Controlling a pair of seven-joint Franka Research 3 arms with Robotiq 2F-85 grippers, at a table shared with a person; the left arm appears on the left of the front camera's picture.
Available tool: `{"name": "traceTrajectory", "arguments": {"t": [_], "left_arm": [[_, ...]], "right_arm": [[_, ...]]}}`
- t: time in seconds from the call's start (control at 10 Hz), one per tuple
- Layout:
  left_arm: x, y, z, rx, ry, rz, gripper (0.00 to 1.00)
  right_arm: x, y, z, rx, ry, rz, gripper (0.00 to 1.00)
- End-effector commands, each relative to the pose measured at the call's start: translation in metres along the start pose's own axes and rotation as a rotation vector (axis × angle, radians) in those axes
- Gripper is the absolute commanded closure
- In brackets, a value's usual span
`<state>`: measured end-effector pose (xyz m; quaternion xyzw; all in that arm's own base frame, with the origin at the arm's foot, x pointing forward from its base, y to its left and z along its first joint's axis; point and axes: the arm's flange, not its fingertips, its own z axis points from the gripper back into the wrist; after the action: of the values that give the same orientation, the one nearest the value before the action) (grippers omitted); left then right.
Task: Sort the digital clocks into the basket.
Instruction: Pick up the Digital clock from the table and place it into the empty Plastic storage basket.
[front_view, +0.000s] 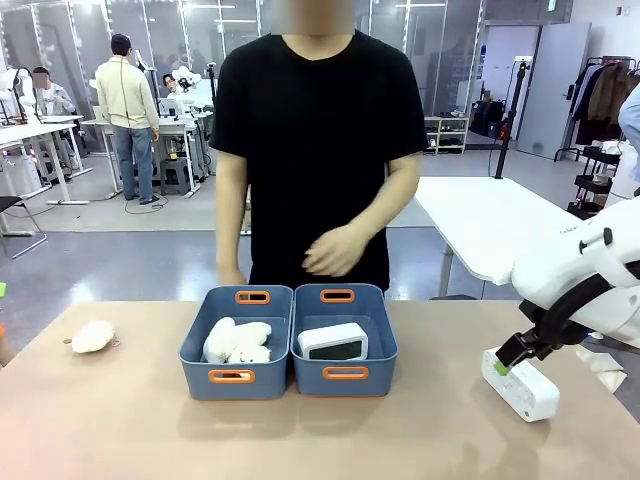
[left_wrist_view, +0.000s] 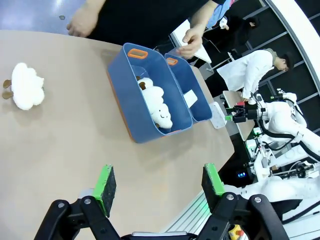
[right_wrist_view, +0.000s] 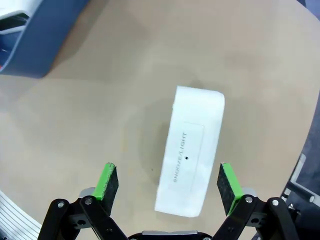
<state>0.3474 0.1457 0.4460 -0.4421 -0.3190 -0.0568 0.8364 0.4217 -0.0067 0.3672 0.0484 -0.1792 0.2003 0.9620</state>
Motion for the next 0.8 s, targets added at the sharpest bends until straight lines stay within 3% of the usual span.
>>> {"name": "traceTrajectory", "arguments": {"t": [0.0,0.6,0.7], "left_arm": [[0.003,-0.002,-0.001,0.004,-0.016,0.008,0.12],[0.003,-0.002,-0.001,0.004,-0.016,0.008,0.12],[0.003,-0.002,-0.001,0.004,-0.016,0.008,0.12]], "right_arm": [[-0.04,0.016,-0.013,-0.052,0.055,-0.035,0.0],[-0.058,0.009,-0.047,-0.042,0.065,-0.069,0.0],[-0.058,0.008,-0.053,-0.051,0.044,-0.067,0.25]]}}
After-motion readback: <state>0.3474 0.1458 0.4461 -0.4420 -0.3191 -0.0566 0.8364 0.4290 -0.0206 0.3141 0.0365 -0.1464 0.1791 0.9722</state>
